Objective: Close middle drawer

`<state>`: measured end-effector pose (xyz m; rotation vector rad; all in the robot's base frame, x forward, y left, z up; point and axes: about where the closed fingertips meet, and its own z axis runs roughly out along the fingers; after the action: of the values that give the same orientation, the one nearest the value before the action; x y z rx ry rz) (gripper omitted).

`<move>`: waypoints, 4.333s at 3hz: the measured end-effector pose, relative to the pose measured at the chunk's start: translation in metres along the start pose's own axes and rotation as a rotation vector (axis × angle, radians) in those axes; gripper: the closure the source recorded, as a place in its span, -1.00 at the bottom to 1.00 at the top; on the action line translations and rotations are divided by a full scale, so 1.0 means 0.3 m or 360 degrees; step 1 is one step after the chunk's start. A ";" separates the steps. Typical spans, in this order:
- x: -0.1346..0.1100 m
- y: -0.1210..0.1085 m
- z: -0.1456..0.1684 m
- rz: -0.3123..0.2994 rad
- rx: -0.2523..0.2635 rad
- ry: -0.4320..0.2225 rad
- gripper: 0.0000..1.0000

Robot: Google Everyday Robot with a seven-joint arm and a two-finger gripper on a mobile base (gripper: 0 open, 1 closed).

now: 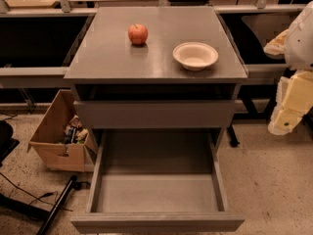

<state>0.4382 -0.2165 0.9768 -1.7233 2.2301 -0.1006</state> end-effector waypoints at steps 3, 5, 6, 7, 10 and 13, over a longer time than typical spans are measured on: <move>0.026 0.187 0.193 0.0019 0.0102 -0.0014 -1.00; 0.154 0.337 0.636 -0.0027 0.0146 0.0192 -1.00; 0.225 0.412 0.707 -0.0035 0.0100 0.0267 -1.00; 0.221 0.414 0.702 -0.0035 0.0094 0.0262 -1.00; 0.497 0.803 1.165 0.0200 -0.0191 0.0421 -0.22; 0.541 0.924 1.523 0.0153 -0.0267 0.0206 1.00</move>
Offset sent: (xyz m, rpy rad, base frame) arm -0.0568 0.0139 -0.1477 0.0561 0.0568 -0.0402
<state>0.2780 -0.2333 0.4421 -1.7339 2.4749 -0.0029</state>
